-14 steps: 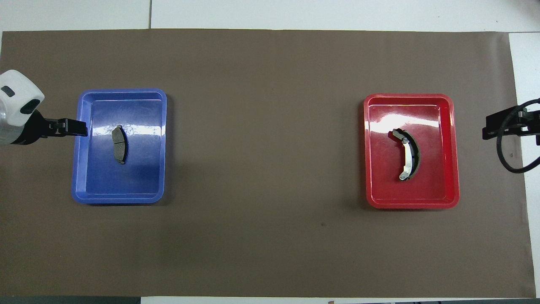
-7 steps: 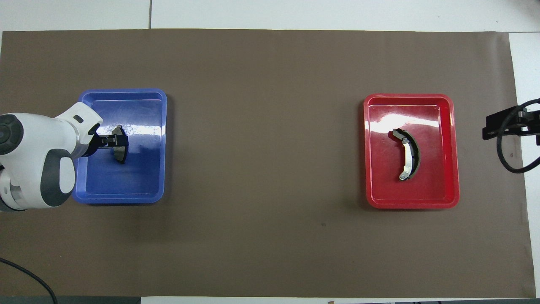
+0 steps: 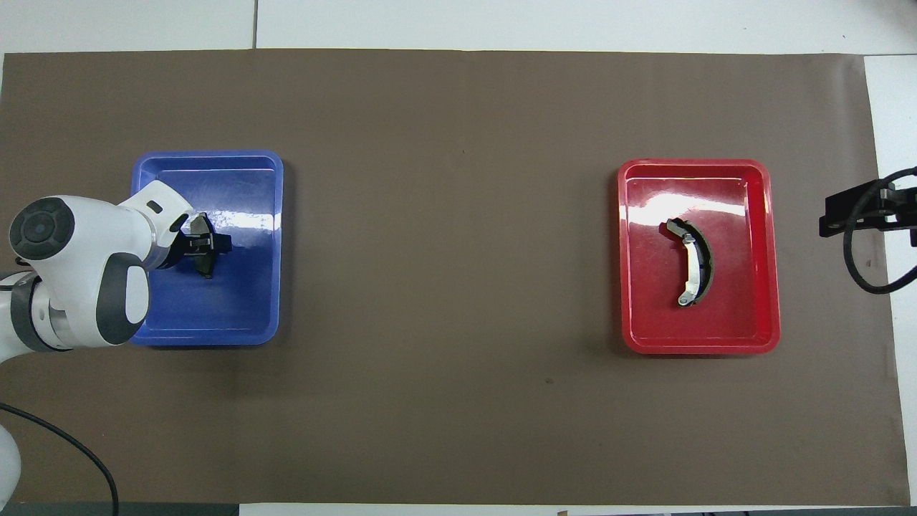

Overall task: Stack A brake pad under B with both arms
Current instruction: 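Close the left gripper on the flat brake pad and lift it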

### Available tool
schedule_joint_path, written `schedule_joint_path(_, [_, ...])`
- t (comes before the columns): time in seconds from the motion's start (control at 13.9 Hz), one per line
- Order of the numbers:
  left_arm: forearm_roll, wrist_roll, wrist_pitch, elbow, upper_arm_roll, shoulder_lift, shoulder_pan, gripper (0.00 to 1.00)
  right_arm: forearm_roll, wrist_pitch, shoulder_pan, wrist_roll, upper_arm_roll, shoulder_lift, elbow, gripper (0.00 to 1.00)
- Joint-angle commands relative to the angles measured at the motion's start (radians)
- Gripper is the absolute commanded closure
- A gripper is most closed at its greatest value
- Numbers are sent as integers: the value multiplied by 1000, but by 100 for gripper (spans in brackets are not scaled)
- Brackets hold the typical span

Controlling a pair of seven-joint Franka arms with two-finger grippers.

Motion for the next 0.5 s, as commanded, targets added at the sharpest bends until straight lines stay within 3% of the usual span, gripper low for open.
schedule_joint_path(0.0, [4,-42,-57,-19,6,-20,-22,3,-2,9,-12,-12,6,-1,-1,0])
schedule_joint_path(0.29, [4,-55,-105,-22,6,-40,-22,4,-2,9,-12,-12,6,-1,-3,0])
schedule_joint_path(0.43, [4,-55,-114,-22,6,-42,-23,14,-2,9,-12,-12,6,-2,-3,0])
